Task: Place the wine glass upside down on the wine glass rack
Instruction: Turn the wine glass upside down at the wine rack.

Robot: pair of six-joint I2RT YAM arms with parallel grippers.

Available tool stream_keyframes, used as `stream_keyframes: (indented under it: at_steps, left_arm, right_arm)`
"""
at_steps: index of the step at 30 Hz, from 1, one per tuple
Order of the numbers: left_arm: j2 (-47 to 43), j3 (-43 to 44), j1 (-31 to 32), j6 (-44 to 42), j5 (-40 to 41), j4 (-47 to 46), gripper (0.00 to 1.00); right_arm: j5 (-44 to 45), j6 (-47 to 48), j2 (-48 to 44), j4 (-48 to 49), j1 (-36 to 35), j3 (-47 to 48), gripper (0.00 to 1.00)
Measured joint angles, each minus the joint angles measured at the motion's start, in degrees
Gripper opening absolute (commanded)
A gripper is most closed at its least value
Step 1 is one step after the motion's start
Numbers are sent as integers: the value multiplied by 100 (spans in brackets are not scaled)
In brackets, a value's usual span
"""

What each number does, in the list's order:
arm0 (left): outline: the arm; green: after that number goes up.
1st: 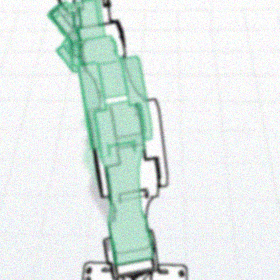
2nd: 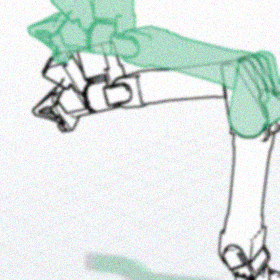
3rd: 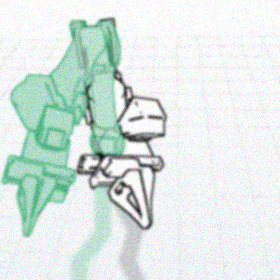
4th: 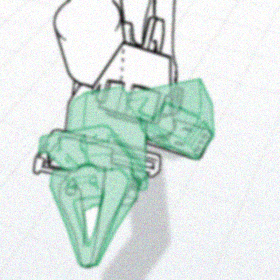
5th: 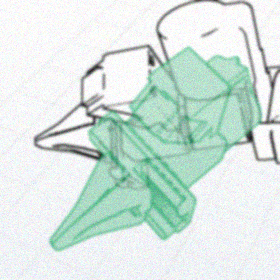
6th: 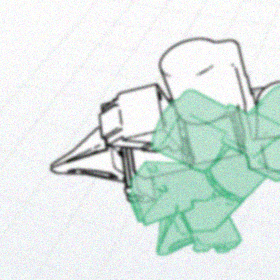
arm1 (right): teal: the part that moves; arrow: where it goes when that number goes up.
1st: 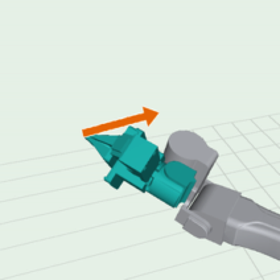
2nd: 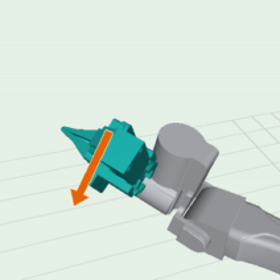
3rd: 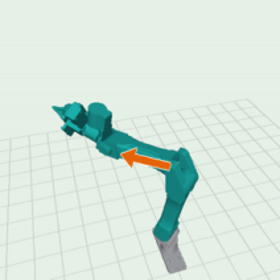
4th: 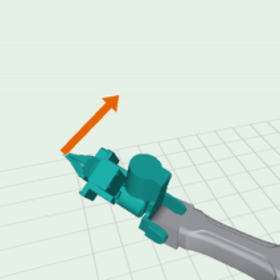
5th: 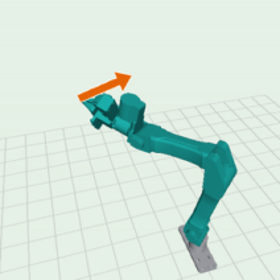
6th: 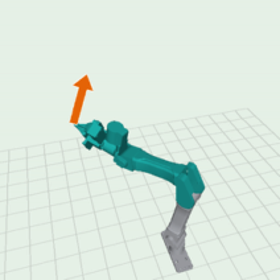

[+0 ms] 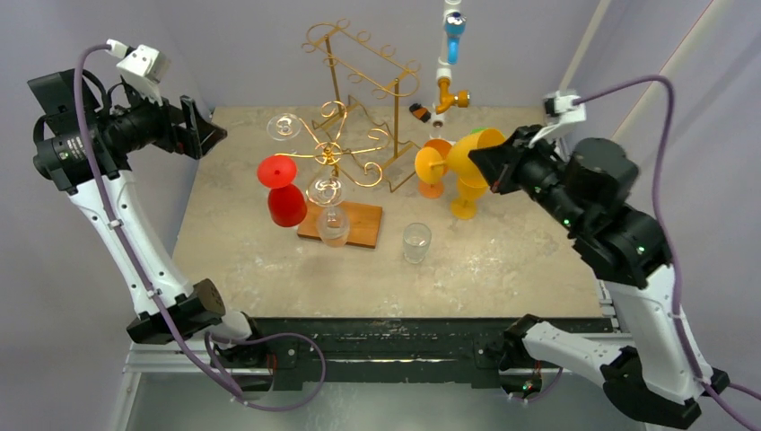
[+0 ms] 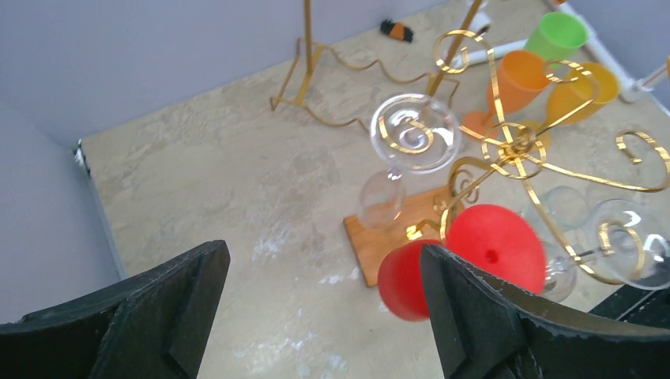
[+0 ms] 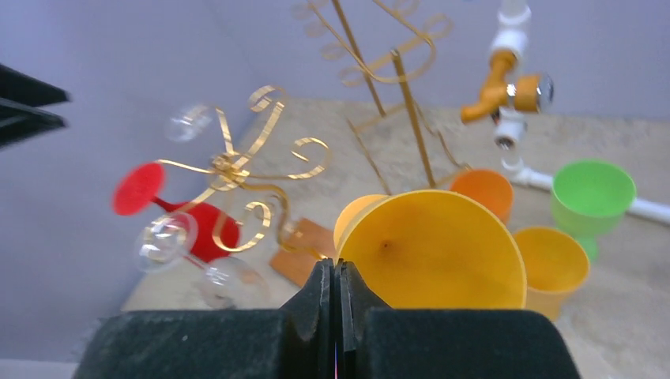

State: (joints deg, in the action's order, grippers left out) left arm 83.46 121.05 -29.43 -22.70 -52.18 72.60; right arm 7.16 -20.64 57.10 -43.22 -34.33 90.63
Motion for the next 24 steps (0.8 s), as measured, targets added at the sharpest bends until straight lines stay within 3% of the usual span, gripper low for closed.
stream_keyframes:
  at_steps: [7, 14, 17, 20, 24]
  left_arm:
    - [-256, 308, 868, 1187, -673, -944, 100]
    - [-507, 35, 1292, 3604, -1126, -3661, 100]
    - [42, 863, 1403, 4155, -841, -4301, 99]
    - [750, 1937, 1646, 4122, -238, -4485, 100]
    - [997, 2002, 2527, 3560, 820, -4155, 100]
  right_arm:
    - [-1167, -291, 151, 551, 0, 1294, 0]
    - [-2173, -796, 951, 1615, 0, 1569, 0]
    - [-2326, -940, 1473, 1832, 0, 1775, 0]
    - [-2339, -1025, 1792, 1886, 0, 1880, 0]
    - [-2337, -1091, 1873, 1945, 0, 1897, 0]
